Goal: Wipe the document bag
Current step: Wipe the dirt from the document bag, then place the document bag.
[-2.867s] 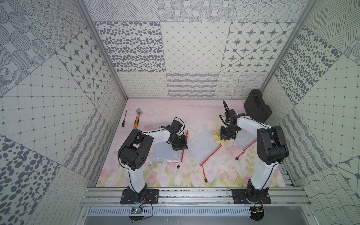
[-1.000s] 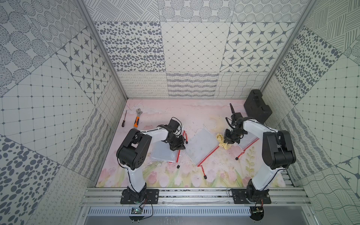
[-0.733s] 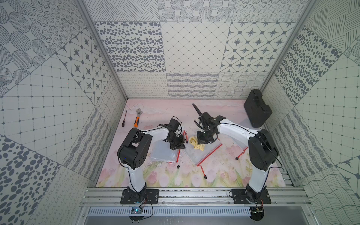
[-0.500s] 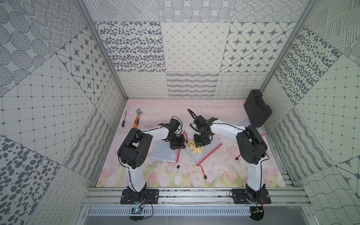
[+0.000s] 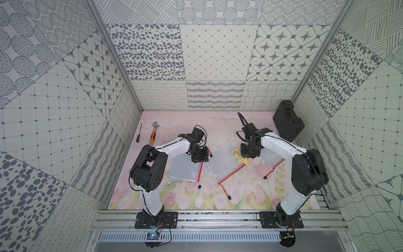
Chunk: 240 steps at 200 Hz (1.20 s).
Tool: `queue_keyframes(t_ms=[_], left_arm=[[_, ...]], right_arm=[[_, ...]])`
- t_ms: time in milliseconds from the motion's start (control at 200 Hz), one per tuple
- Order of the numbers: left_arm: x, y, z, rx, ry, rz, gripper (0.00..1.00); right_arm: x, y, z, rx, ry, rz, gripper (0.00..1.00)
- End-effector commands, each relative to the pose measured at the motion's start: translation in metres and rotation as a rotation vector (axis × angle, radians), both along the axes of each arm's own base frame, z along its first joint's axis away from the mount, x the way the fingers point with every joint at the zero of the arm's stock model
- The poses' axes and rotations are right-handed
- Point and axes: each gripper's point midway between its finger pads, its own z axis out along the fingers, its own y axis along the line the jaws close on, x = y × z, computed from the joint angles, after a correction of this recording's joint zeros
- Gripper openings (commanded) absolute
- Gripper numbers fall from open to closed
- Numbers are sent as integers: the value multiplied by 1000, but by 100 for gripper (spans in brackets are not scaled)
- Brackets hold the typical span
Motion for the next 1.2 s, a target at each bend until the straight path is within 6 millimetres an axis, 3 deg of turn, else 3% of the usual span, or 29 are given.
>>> queue_keyframes(t_ms=[0, 80, 170, 310, 410, 515, 675, 850, 926, 1066, 1196], left_arm=[[-7, -2, 69, 103, -190, -216, 0], [-12, -20, 115, 14, -263, -305, 0], [-26, -42, 160, -78, -339, -454, 0], [-66, -88, 223, -302, -427, -752, 0], [-90, -121, 268, -552, -448, -886, 0], [-107, -150, 307, -763, -468, -994, 0], [-98, -189, 343, -1022, -439, -1033, 0], [-67, -234, 328, -1083, -439, -995, 0], [-45, -253, 303, -1036, -457, -931, 0], [14, -289, 214, -856, -391, -700, 0], [58, -307, 104, -653, -286, -480, 0]], right_arm=[[7, 12, 117, 196, -304, 17, 0], [1, -10, 174, 230, -440, -48, 0], [-14, -51, 228, 230, -611, -168, 0], [-50, -110, 281, 158, -840, -337, 0], [-72, -134, 294, 81, -903, -398, 0], [-82, -144, 291, 35, -899, -423, 0], [-90, -149, 284, 20, -894, -442, 0], [-99, -158, 284, -23, -914, -459, 0], [-105, -164, 283, -50, -910, -470, 0], [-115, -170, 282, -71, -920, -484, 0], [-121, -171, 274, -77, -897, -484, 0]])
